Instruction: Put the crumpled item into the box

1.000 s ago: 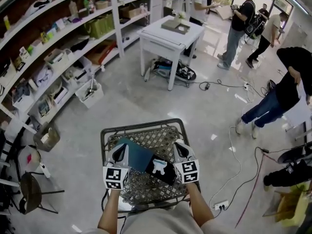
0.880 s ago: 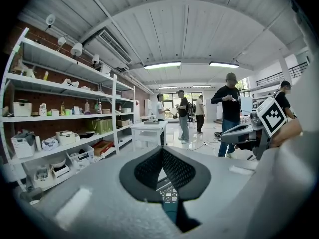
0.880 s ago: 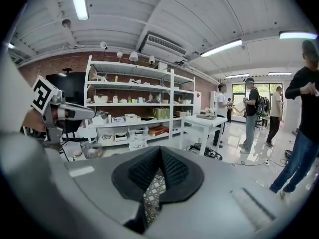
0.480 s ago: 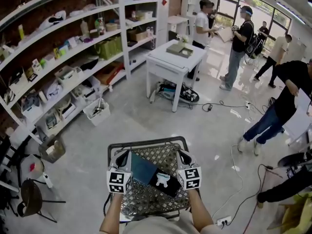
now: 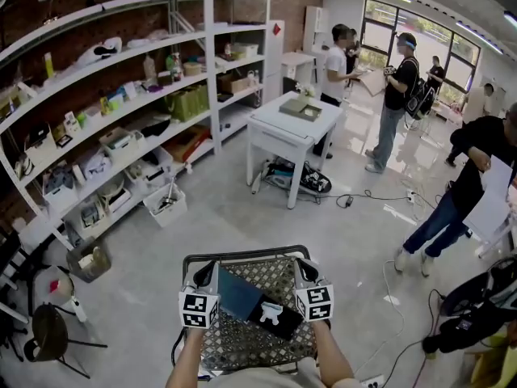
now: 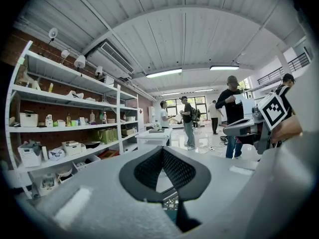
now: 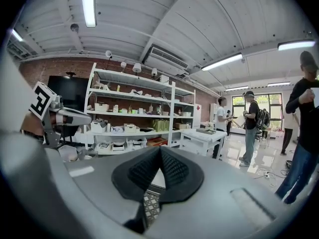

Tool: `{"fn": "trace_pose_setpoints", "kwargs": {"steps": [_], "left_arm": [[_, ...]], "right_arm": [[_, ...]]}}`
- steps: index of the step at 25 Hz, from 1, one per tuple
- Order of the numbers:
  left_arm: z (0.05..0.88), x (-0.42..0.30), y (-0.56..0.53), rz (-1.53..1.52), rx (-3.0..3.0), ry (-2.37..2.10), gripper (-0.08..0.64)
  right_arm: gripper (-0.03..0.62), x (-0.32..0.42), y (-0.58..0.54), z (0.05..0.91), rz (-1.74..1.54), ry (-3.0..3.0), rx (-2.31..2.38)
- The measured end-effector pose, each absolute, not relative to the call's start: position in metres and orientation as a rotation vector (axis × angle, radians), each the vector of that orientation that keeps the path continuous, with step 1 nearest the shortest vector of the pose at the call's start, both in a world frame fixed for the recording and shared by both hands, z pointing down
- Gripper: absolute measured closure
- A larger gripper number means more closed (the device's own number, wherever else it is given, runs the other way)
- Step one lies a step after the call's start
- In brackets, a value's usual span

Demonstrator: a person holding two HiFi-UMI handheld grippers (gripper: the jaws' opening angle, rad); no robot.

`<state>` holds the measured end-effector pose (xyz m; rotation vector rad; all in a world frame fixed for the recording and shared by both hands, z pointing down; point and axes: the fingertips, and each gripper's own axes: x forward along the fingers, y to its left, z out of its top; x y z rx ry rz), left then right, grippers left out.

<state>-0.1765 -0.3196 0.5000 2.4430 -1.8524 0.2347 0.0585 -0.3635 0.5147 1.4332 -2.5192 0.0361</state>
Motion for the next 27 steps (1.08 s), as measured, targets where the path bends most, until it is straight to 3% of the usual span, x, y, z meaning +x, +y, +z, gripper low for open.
{"fn": "trace_pose_setpoints", "kwargs": {"steps": [27], "left_arm": [[0.499,-0.171,-0.313,0.236,2.447,-1.872,0.555]], "right_arm": [[0.594,0.065,-0.358,0.518,0.044,-2.527,1.433]]}}
